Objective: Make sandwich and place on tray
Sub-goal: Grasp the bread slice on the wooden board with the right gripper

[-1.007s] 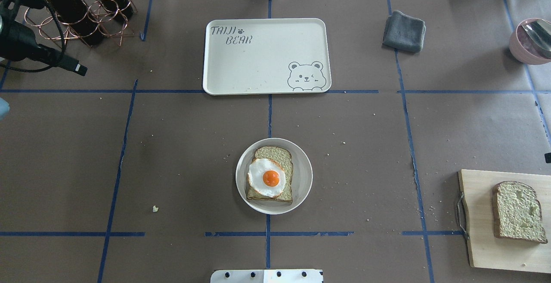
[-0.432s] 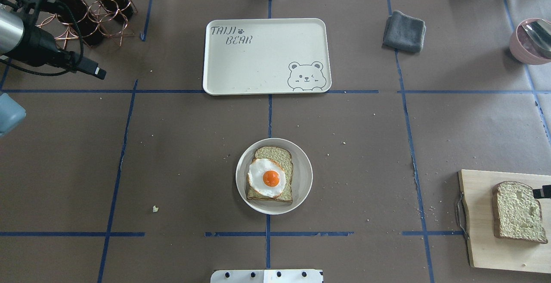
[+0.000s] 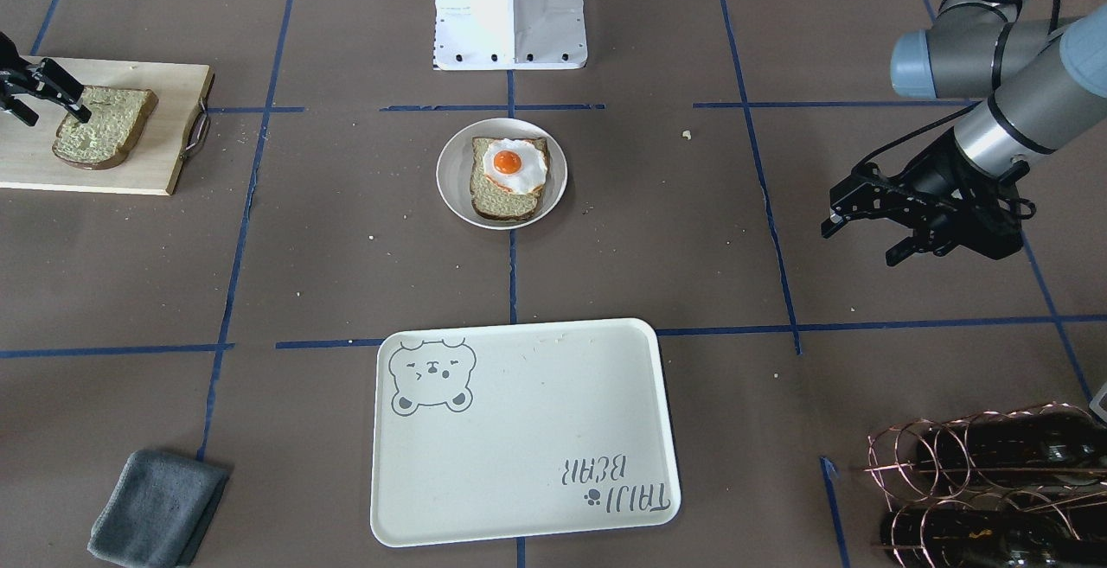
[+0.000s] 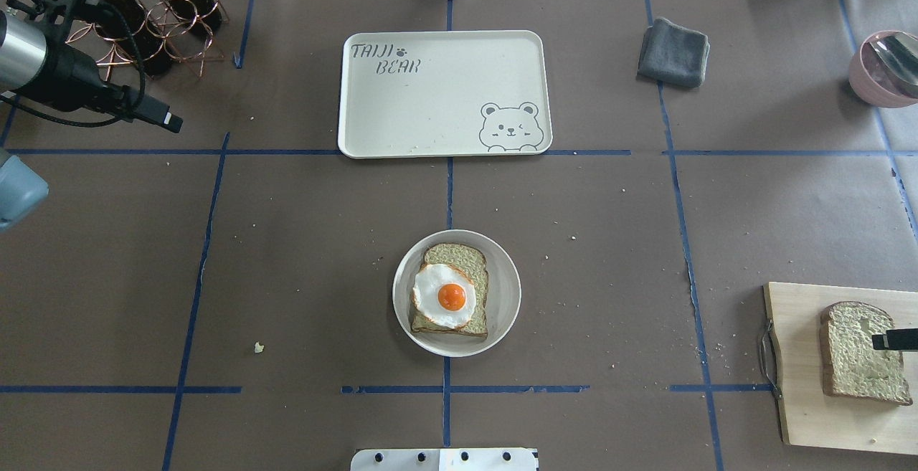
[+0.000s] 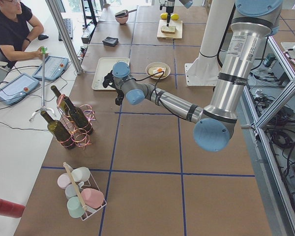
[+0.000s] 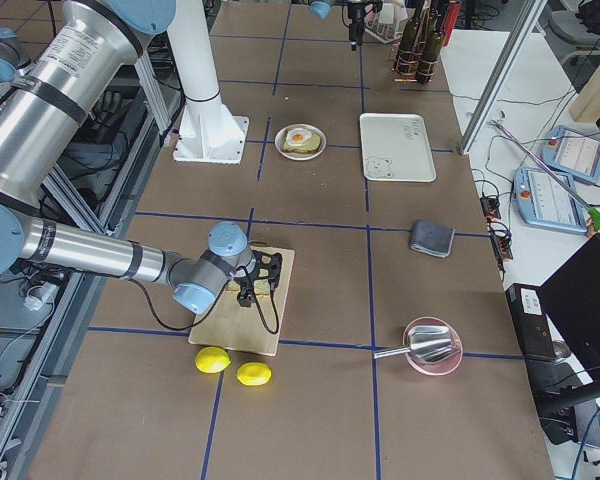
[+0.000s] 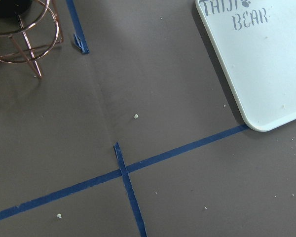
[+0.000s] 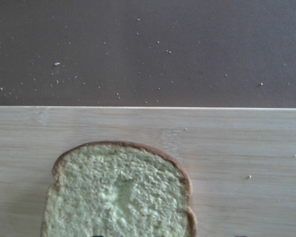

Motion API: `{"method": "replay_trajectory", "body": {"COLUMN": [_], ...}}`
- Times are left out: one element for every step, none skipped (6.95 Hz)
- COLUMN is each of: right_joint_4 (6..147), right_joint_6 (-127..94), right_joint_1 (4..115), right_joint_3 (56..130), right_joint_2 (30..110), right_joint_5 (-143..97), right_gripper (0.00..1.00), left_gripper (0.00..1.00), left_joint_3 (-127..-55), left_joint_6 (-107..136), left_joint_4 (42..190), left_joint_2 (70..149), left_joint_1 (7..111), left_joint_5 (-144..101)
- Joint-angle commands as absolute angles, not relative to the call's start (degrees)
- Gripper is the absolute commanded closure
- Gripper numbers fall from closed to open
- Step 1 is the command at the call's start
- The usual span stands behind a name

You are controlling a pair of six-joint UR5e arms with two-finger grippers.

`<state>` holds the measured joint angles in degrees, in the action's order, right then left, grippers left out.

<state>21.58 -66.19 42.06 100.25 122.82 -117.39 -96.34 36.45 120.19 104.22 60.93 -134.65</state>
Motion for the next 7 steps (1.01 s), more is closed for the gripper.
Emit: {"method": "replay_trajectory", "body": {"right_joint_4": [20.92, 20.92, 20.92, 20.92, 20.92, 20.92, 20.92], "right_joint_6": [-66.97, -67.23, -67.67, -67.68, -67.68, -67.68, -67.76], "right_joint_1": [40.61, 40.43, 40.43, 40.43, 40.43, 40.34, 40.17], "right_joint_3": [99.76, 99.67, 99.67, 99.75, 99.67, 99.67, 99.67], "right_joint_2": [122.87, 122.96, 122.96, 123.22, 123.31, 123.40, 123.40], "right_joint_5": [-116.54, -116.80, -116.98, -117.16, -117.25, -117.25, -117.25], "right_gripper": [0.35, 0.38, 0.43, 0.48, 0.50, 0.50, 0.50], "left_gripper": [0.00, 0.00, 0.00, 0.00, 0.00, 0.00, 0.00], "left_joint_3": [-96.33, -96.33, -96.24, -96.24, -96.15, -96.24, -96.15], "left_joint_6": [36.47, 36.47, 36.47, 36.47, 36.47, 36.47, 36.39], "left_joint_4": [120.23, 120.23, 120.32, 120.32, 120.32, 120.32, 120.32], "left_joint_2": [104.24, 104.24, 104.24, 104.24, 104.24, 104.24, 104.24], "left_joint_1": [60.91, 60.91, 60.91, 60.91, 60.91, 60.91, 60.91], "left_joint_5": [-134.65, -134.65, -134.65, -134.74, -134.65, -134.74, -134.65]}}
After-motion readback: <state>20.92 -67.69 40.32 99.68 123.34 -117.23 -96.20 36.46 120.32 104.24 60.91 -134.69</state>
